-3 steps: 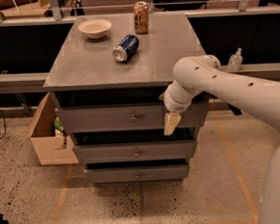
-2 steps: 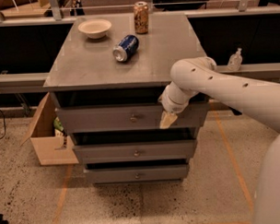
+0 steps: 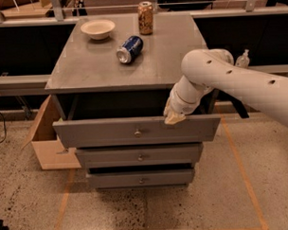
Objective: Open top drawer
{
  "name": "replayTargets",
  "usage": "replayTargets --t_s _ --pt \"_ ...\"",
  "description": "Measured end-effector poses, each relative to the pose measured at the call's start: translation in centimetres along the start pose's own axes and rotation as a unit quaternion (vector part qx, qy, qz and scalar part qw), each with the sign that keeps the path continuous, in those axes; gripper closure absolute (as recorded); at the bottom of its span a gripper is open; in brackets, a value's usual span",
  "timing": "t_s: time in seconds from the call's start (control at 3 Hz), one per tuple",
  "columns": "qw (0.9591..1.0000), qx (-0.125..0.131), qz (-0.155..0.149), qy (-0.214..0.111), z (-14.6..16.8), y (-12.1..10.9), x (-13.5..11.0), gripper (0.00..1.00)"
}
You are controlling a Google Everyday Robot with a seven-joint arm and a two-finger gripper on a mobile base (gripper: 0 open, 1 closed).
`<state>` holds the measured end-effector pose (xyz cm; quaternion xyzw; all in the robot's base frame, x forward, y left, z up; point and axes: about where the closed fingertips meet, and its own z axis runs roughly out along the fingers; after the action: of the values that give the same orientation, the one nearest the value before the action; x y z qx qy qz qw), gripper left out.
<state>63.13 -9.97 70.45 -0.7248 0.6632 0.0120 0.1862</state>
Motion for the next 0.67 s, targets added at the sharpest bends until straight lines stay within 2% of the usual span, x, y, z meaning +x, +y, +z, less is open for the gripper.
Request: replayTargets --t_s 0.33,0.67 --pt "1.0000 0.000 0.000 0.000 -0.13 0.05 -0.02 1.00" --pt "1.0000 0.000 0.000 0.000 -0.14 0.07 -0.02 0.83"
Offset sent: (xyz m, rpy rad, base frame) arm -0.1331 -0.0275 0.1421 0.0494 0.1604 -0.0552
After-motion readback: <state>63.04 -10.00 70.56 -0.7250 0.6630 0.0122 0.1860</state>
